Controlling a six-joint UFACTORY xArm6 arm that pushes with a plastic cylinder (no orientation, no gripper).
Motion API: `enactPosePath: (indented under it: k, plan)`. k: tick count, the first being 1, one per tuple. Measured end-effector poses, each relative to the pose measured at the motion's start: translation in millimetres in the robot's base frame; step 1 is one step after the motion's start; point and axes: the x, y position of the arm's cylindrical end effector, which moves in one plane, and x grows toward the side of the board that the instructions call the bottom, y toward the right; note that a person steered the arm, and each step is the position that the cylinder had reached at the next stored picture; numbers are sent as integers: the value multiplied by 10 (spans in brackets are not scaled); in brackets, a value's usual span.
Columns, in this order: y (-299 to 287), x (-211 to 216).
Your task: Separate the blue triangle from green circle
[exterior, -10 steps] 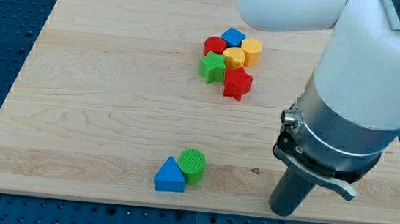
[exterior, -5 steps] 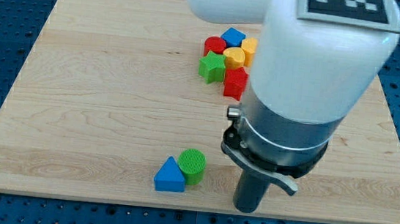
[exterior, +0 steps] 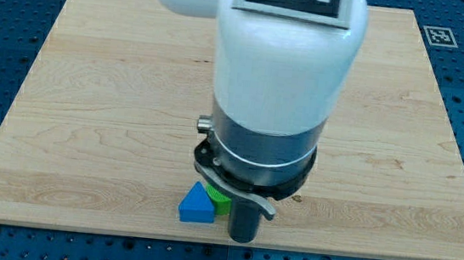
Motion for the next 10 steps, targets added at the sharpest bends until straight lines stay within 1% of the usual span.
enactPosePath:
  k: [5, 7, 9, 10]
  plan:
    - [-131, 4]
    - [-274, -2]
    - [-596, -1]
    - [-596, -40]
